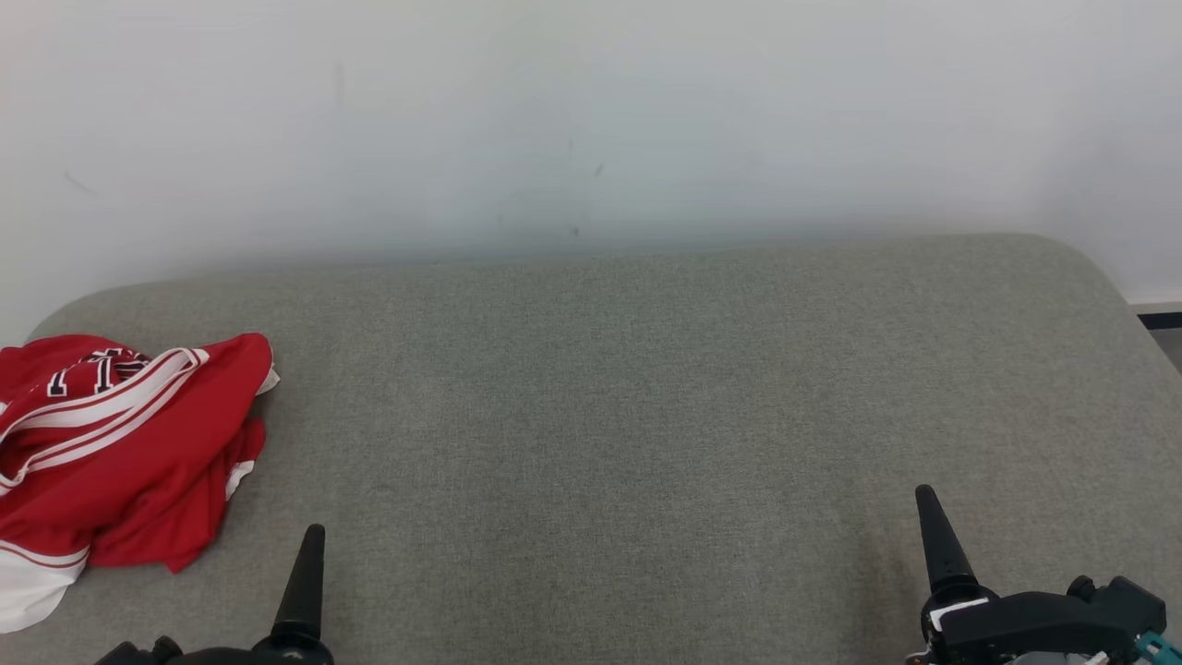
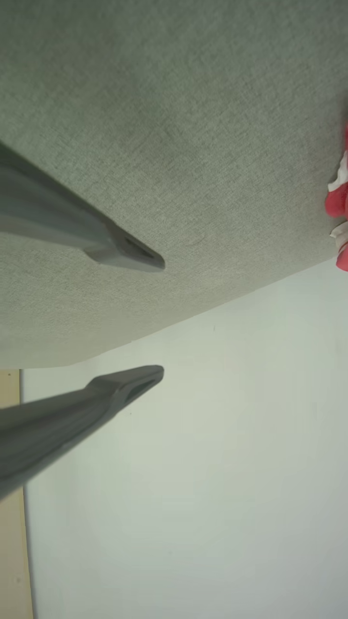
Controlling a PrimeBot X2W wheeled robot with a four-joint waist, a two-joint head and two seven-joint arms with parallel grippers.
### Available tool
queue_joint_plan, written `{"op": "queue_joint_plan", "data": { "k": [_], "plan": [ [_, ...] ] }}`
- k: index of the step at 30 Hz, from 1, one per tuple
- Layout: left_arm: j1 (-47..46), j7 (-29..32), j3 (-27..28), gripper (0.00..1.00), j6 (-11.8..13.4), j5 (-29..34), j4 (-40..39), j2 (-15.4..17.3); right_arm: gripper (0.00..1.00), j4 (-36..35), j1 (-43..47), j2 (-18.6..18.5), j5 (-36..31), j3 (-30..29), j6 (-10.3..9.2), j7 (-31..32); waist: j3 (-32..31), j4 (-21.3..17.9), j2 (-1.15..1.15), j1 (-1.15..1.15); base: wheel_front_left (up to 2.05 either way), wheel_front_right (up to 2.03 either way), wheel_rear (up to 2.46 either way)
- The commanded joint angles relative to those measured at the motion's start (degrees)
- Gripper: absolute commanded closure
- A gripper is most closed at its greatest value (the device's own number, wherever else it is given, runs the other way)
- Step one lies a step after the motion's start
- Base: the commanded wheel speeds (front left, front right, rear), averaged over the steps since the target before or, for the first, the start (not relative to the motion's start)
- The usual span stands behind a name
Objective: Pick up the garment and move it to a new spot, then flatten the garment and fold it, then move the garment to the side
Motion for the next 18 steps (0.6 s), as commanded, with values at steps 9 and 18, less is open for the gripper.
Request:
{"op": "queue_joint_plan", "data": {
  "k": [9, 18],
  "plan": [
    [-0.17, -2.37, -2.13, 0.00, 2.05, 11.12, -1.32, 1.14, 0.00, -0.51, -1.40, -0.24, -12.23, 1.17, -0.04, -1.84, -0.58, -0.12, 0.00, 0.00, 0.00, 0.00, 0.00],
    [0.19, -4.14, -3.30, 0.00, 3.64, 20.09, -1.72, 1.59, 0.00, -1.13, -1.38, -0.27, -20.90, 2.07, -0.05, -1.89, -1.04, -0.24, 0.00, 0.00, 0.00, 0.00, 0.00]
  ]
}}
